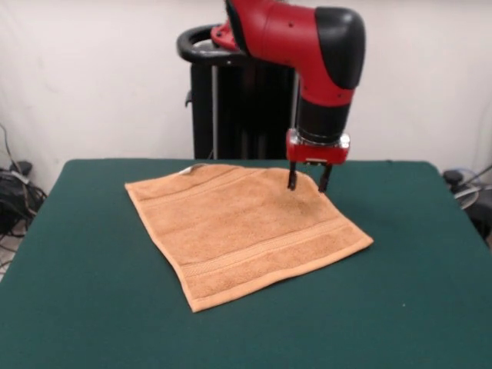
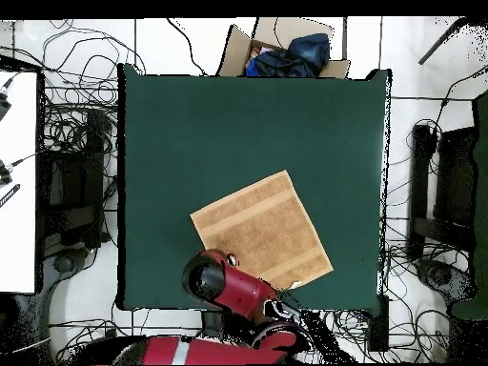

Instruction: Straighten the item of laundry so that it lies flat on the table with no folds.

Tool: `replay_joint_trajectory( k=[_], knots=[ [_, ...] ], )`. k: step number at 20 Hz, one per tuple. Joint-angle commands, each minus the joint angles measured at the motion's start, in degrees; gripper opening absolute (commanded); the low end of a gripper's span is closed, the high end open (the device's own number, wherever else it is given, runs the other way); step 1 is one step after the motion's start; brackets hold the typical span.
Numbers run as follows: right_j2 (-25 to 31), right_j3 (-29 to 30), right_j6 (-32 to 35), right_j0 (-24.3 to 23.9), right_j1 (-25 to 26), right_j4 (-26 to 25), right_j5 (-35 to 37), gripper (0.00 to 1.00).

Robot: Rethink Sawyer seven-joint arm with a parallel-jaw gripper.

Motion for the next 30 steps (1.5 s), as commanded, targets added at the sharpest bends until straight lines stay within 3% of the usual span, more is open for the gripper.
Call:
replay_joint_trajectory(
  k=[1, 6, 14, 22, 30],
  knots=[
    [-0.2, -4.9, 7.8, -3.7, 0.9, -2.8, 2.2, 1.0],
    [0.5, -7.9, 5.9, -8.3, 4.7, -7.4, -0.2, 1.0],
    [-0.7, -14.6, 4.1, -11.5, 9.1, -13.0, 0.7, 1.0],
    [-0.9, -16.0, 4.5, -13.7, 6.8, -17.2, 3.6, 1.0],
    [0.4, -19.7, 4.4, -17.4, 8.7, -21.6, 2.0, 1.0]
  ],
)
